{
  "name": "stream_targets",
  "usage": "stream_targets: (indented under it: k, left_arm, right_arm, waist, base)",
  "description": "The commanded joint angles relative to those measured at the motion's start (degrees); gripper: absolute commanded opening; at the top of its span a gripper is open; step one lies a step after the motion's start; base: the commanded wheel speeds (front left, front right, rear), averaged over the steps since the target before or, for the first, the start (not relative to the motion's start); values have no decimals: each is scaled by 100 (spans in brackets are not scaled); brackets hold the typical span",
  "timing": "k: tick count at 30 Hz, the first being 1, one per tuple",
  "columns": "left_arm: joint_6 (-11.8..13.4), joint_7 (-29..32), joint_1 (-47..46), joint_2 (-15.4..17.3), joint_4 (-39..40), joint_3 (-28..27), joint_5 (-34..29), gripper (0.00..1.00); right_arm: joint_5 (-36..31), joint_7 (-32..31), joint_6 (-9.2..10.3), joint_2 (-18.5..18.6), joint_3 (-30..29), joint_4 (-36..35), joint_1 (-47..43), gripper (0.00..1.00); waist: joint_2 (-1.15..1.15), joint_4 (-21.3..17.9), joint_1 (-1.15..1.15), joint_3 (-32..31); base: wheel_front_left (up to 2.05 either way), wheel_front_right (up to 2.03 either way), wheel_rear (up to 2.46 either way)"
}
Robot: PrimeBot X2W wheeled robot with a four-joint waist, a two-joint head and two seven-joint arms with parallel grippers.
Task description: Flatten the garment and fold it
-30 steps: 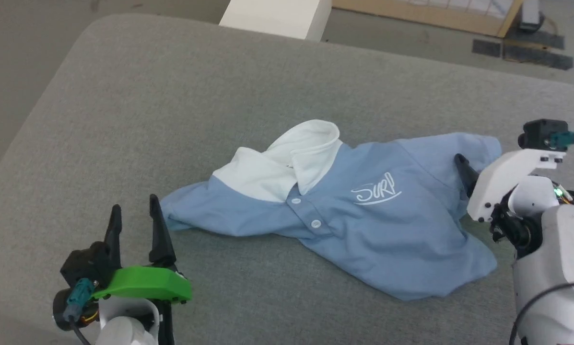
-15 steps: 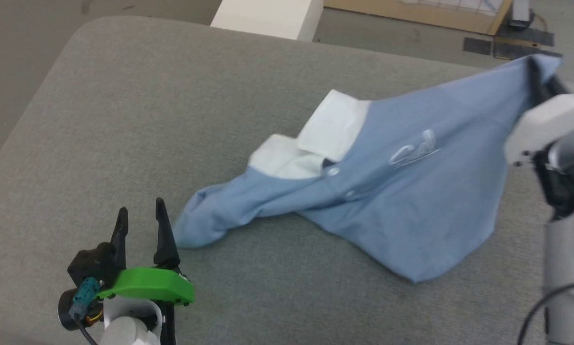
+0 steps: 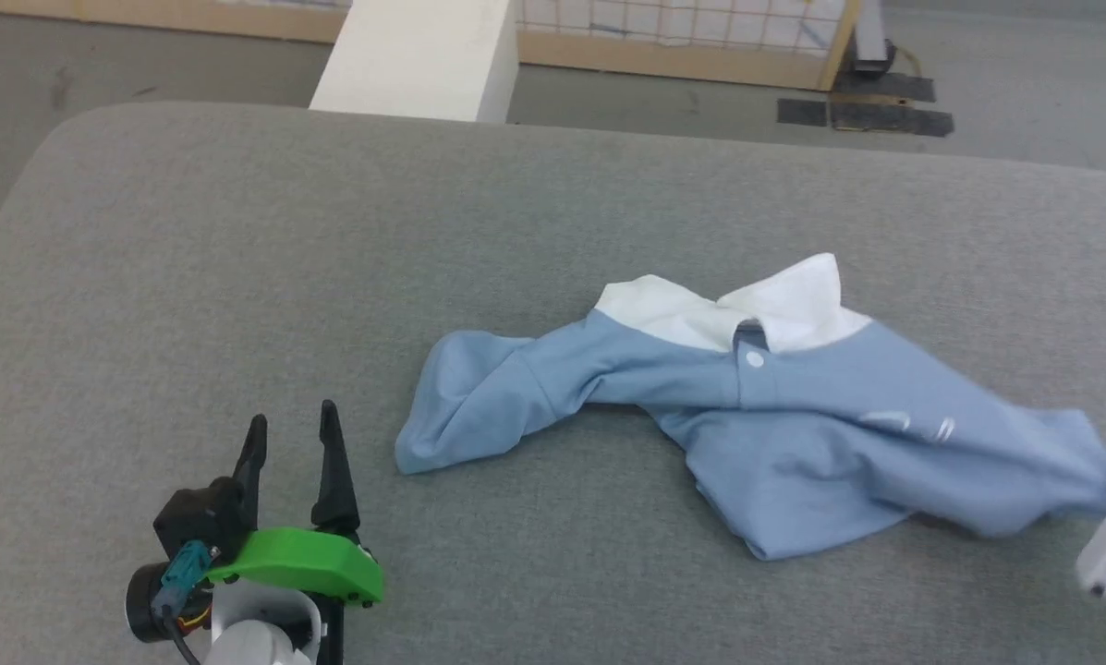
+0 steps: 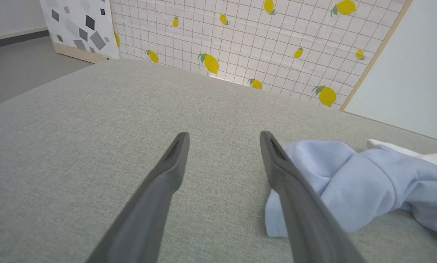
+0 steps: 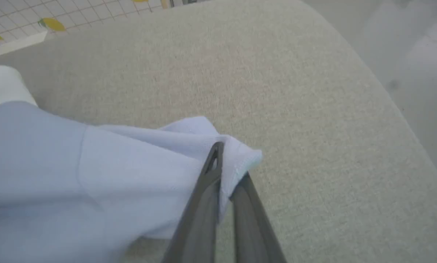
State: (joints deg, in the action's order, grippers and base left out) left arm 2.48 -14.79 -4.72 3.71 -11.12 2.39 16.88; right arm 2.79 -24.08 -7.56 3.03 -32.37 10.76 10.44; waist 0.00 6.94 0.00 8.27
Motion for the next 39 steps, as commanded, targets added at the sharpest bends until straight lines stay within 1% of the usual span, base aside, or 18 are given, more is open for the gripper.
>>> stream_targets:
  k: [1, 3, 5, 8, 12, 16, 20, 22, 26, 29, 32, 34, 35, 36, 37, 39]
  left_arm:
    - [-31, -20, 29, 17, -45, 7, -26, 100]
    - [-60, -19, 32, 29, -104, 36, -23, 100]
    - [-82, 17, 33, 34, -169, 79, -19, 100]
    - [-110, 110, 29, 32, -252, 142, 7, 100]
    - [-113, 395, 21, 26, -370, 213, 76, 100]
    - [-13, 812, -50, 17, -494, 215, 181, 100]
    - [108, 1332, -192, 15, -601, 257, 245, 100]
    - [173, 1581, -281, 30, -650, 269, 255, 100]
    - [311, 2130, -498, 89, -814, 297, 257, 100]
    - [419, 2743, -659, 187, -1045, 406, 176, 100]
    - [401, 3194, -768, 234, -1164, 502, 183, 100]
    - [296, 3616, -760, 237, -1262, 612, 255, 100]
    - [223, 3877, -731, 240, -1292, 681, 303, 53]
    - [153, 4080, -700, 248, -1296, 744, 338, 38]
    - [74, 4294, -656, 251, -1270, 797, 400, 0]
    - [-52, 4495, -577, 262, -1130, 850, 502, 0]
  right_arm:
    - [153, -124, 8, -12, 48, 47, -197, 0]
    - [327, -239, 8, -13, 66, 99, -423, 0]
    - [455, -237, 8, -13, 98, 119, -619, 100]
    - [611, 16, 8, -14, 238, 14, -899, 100]
    - [740, 917, 8, -14, 543, -326, -1233, 100]
    - [671, 1774, 8, -14, 1152, -701, -1537, 100]
    - [628, 2328, 8, -14, 1619, -880, -1684, 100]
    - [633, 2483, 8, -14, 1789, -946, -1679, 100]
    - [661, 2586, 8, -14, 2060, -1032, -1624, 100]
    - [659, 2572, 8, -15, 2180, -1085, -1566, 100]
    - [669, 2567, 8, -15, 2249, -1127, -1519, 100]
    - [677, 2558, 8, -15, 2268, -1138, -1509, 100]
    - [679, 2550, 8, -15, 2271, -1144, -1509, 100]
    - [682, 2542, 8, -15, 2267, -1151, -1509, 100]
    - [678, 2521, 8, -15, 2255, -1156, -1510, 100]
    - [665, 2470, 8, -15, 2216, -1182, -1488, 100]
  waist:
    - [0, -186, 0, -135]
    - [0, -256, 0, -162]
    - [0, -310, 0, -192]
    - [0, -373, 0, -234]
    - [0, -448, 0, -278]
    - [0, -581, 0, -288]
    - [0, -718, 0, -239]
    - [0, -789, 0, -193]
    - [0, -893, 0, -85]
    - [0, -958, 0, 8]
    - [0, -1003, 0, 80]
    - [0, -1015, 0, 102]
    - [0, -1018, 0, 109]
    - [0, -1017, 0, 116]
    - [0, -1012, 0, 121]
    - [0, -995, 0, 128]
  base:
    - [0, 0, 0]
    - [0, 0, 0]
    - [0, 0, 0]
    - [0, 0, 0]
    - [0, 0, 0]
    - [0, 0, 0]
    - [0, 0, 0]
    - [0, 0, 0]
    - [0, 0, 0]
    - [0, 0, 0]
    - [0, 0, 0]
    - [0, 0, 0]
    - [0, 0, 0]
    - [0, 0, 0]
    - [0, 0, 0]
    - [0, 0, 0]
